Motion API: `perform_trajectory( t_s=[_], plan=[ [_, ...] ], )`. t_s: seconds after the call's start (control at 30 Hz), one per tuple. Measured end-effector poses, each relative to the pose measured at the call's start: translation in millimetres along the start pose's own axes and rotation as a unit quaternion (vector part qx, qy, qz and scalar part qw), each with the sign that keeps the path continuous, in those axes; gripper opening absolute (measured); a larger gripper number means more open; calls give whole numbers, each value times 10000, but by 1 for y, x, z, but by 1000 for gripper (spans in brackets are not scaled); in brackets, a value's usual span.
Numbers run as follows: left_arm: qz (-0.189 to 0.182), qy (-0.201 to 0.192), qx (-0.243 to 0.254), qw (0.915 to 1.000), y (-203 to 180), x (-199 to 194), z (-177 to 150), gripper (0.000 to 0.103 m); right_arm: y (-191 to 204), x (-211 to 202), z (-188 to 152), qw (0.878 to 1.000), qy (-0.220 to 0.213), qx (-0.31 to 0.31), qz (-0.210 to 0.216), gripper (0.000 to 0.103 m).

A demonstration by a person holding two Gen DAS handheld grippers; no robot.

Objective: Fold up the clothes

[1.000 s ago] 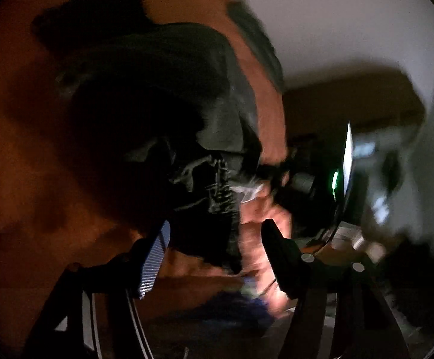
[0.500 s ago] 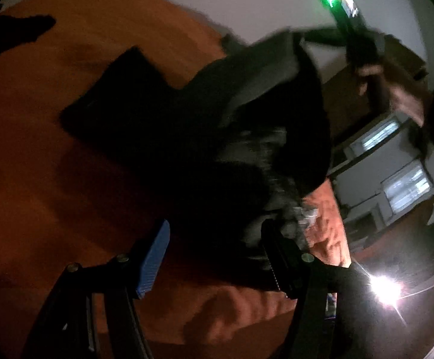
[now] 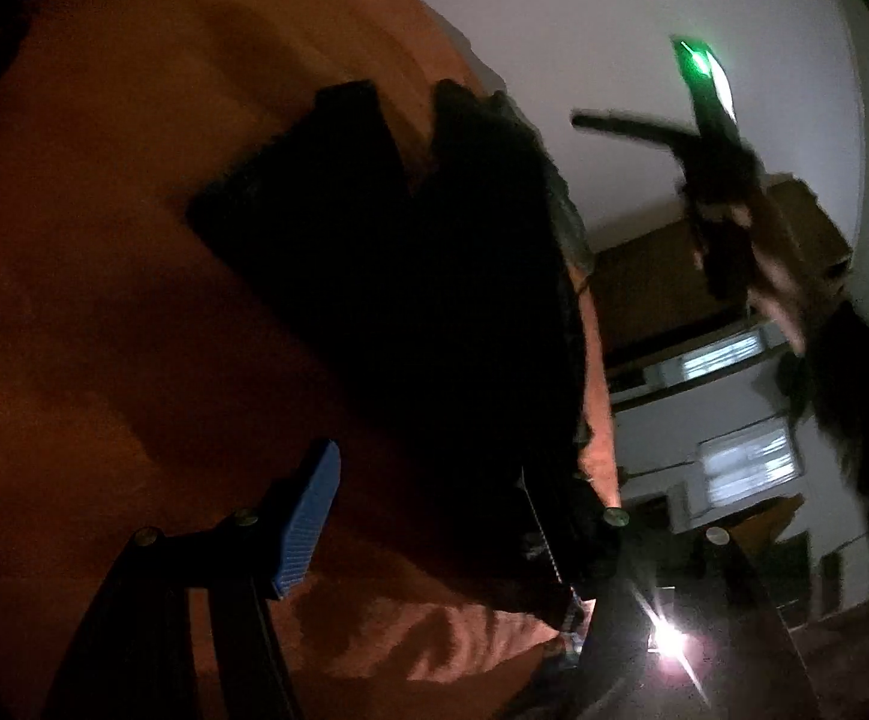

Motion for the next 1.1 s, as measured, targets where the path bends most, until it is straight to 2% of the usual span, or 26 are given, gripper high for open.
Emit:
perform_trajectory(
  t_s=[0.1, 0.2, 0.33, 0.43, 0.5, 0.53, 0.6, 0.7, 0.8, 0.83, 0.9, 0.97, 1.03, 1.07, 1.1],
  plan=[
    [-144, -40, -67, 9999, 0, -3, 0, 65, -6, -11, -59, 9985, 349, 272, 325, 62],
    [-347, -57, -222, 9991, -3, -6, -9, 65, -4, -15, -127, 9923, 1046, 432, 507, 63],
    [-644, -1, -652, 9958, 1, -6, -21, 65, 11, 10, -197, 9738, 2109, 325, 791, 63],
    [-812, 67, -979, 9919, 5, -5, -30, 65, 29, 21, -227, 9663, 2505, -209, 554, 63],
    [-899, 91, -1116, 9896, 6, -5, -35, 65, 51, 5, -246, 9648, 2546, -360, 556, 63],
    [-895, 67, -1074, 9902, 4, -7, -35, 65, 53, 6, -246, 9655, 2490, -374, 661, 46],
    [-864, 16, -1047, 9907, 3, -8, -32, 65, 52, 26, -240, 9630, 2518, -537, 801, 2],
    [-771, 22, -1162, 9902, 7, -1, -44, 65, 35, 26, -225, 9755, 2130, -505, 201, 0],
    [-768, 38, -1266, 9890, 7, 5, -52, 65, -24, 29, -188, 9843, 1708, 118, -430, 0],
    [-793, 48, -1230, 9892, 5, 5, -52, 65, -44, 31, -176, 9849, 1626, 315, -502, 0],
    [-833, 66, -1139, 9900, 2, 4, -52, 65, -66, 34, -163, 9846, 1617, 659, -96, 0],
    [-839, 82, -1002, 9914, -3, 3, -55, 65, -67, 38, -162, 9783, 1703, 1006, 616, 13],
    [-873, 133, -997, 9911, -5, 2, -52, 65, -39, 42, -173, 9764, 1824, 733, 893, 81],
    [-892, 138, -1040, 9905, -5, 1, -47, 65, -22, 44, -180, 9756, 1885, 542, 990, 86],
    [-918, 141, -1092, 9897, -5, 1, -46, 66, -5, 46, -186, 9763, 1904, 226, 1000, 86]
  ],
)
Point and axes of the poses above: each gripper's, at about its wrist camera, not at the fingertips, and x roughly the way its jaws point, y to its left, z to its top, the point moved 1 cm from there along x, roughly the way its jaws point, and after that the axes turned 11 degrees about -z, right-handed, at the moved point
